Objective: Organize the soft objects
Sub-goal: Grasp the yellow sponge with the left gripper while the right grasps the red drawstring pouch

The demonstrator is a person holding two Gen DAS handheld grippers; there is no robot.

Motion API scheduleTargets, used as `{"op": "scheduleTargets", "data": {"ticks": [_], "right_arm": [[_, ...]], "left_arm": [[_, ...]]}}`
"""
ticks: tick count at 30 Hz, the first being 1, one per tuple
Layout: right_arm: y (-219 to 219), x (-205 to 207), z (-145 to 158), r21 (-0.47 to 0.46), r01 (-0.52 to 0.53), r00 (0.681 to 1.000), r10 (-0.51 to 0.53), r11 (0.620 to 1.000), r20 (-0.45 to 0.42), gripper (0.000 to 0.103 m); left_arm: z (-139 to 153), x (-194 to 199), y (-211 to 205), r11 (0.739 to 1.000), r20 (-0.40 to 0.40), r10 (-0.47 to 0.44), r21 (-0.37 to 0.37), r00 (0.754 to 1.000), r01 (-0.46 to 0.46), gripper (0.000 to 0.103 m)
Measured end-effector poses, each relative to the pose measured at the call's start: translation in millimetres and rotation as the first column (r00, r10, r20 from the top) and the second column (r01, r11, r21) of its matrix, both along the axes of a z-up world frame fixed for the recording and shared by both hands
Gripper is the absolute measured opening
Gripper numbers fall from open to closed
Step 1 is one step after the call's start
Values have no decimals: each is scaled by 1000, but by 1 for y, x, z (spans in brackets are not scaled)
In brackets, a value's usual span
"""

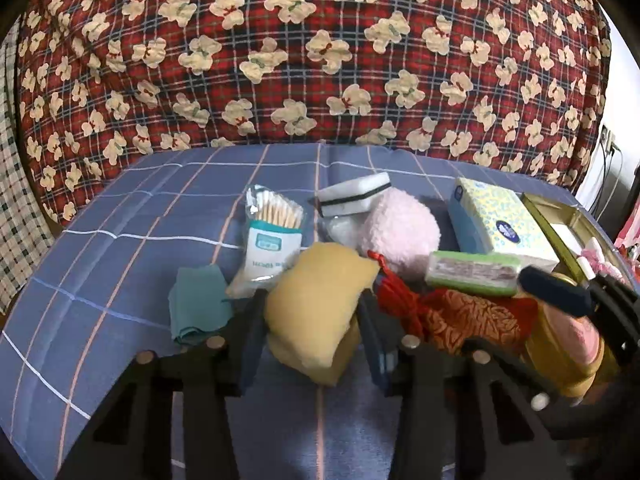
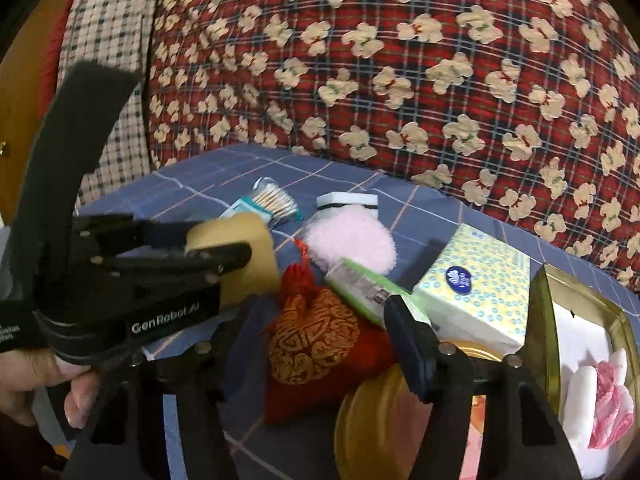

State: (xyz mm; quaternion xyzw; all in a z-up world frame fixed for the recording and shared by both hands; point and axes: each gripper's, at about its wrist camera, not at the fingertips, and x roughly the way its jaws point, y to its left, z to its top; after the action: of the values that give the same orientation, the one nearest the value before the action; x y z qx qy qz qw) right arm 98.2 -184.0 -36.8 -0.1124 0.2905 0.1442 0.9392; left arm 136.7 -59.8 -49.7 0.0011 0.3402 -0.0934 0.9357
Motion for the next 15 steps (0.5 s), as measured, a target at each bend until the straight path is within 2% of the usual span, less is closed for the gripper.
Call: {"op": "scheduleTargets", "data": {"ticks": [6, 13, 15], "right_arm": [[8, 6, -8, -44, -27, 998, 24, 999, -62, 58], [26, 11, -22, -156, -53, 992, 35, 986, -119, 49], [27, 14, -26, -177, -42, 990, 18, 983, -137, 35]], "left_arm": [[4, -5, 9, 998, 39, 56, -13, 998, -55, 41], [6, -5, 13, 997, 48, 74, -23, 996, -73, 41], [6, -6, 14, 997, 49, 75, -28, 996, -73, 41]]}}
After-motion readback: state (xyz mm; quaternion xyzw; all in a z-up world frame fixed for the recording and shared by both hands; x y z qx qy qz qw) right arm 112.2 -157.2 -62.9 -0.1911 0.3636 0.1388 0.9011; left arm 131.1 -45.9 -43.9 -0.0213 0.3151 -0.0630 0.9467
